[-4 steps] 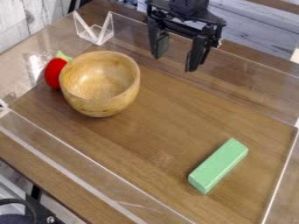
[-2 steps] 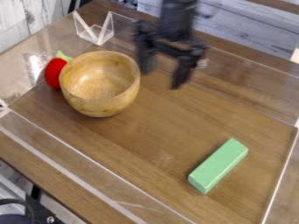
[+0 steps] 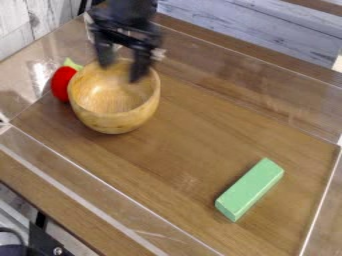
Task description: Move the red object to the right side of the table
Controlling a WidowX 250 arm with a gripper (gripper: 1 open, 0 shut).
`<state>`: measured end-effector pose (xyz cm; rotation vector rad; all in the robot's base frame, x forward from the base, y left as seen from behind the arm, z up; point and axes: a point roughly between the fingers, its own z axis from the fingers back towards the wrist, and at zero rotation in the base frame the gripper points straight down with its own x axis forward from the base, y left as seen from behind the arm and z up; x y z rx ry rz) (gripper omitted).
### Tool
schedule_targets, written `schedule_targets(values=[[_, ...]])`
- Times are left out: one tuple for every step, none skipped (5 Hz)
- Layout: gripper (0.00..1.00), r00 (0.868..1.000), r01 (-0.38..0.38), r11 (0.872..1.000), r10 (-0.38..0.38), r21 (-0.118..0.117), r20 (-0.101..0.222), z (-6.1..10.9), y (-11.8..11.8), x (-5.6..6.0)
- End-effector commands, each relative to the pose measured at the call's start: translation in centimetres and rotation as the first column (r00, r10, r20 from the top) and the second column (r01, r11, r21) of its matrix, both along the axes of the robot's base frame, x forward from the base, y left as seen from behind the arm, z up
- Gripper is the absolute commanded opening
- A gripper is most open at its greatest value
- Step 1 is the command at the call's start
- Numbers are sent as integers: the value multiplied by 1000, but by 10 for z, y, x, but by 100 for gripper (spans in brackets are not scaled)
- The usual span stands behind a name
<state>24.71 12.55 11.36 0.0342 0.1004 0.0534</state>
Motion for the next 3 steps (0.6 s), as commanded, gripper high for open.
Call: schedule_targets(values=[[100, 995, -1, 999, -3, 41, 97, 17, 39, -11], [100, 994, -9, 999, 5, 36, 112, 14, 75, -16], [100, 992, -22, 999, 19, 29, 121, 7, 86, -10]])
